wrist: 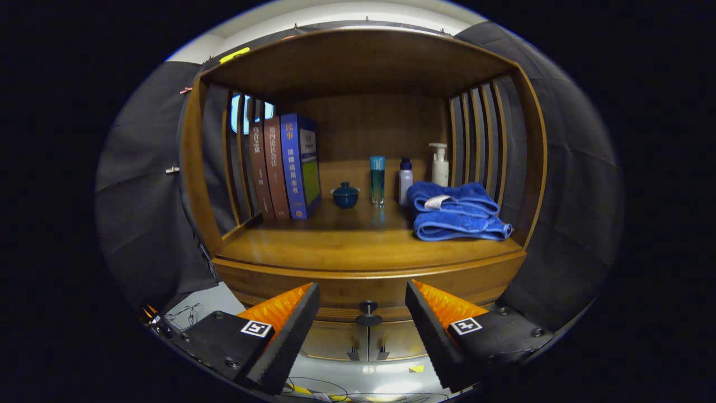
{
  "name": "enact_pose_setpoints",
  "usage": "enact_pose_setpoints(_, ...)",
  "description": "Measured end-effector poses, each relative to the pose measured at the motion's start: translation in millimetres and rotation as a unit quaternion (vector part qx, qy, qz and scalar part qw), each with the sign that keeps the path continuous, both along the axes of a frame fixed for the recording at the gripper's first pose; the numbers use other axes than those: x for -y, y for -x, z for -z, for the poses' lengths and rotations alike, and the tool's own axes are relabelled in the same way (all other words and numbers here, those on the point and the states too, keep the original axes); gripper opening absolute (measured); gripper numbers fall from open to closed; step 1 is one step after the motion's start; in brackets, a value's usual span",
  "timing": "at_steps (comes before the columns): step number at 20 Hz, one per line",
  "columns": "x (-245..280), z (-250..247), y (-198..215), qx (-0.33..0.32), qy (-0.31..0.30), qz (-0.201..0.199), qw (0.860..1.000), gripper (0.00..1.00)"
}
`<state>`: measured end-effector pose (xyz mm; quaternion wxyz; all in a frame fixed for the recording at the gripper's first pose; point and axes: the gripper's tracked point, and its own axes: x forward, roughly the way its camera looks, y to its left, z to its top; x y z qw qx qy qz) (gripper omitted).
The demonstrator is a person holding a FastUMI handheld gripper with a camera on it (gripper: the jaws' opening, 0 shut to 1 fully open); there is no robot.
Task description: Pull open the drawer, take out the items inside it, and place them on the countertop above the cabinet.
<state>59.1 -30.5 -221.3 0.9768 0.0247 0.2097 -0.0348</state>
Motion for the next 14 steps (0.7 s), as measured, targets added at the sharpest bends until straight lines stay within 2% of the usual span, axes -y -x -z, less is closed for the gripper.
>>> enact_pose_setpoints(7,-0.6,67.8,-18.3,-0.066,-0.011,0.007,0.998,1.00)
enact_pose_setpoints(12,5.1,97.2,-29.0,-0.087,-0.029,0.018,0.996,0.97)
enact_pose_setpoints(14,6.9,106.2,-33.5,-0.095,-0.035,0.023,0.995,0.86)
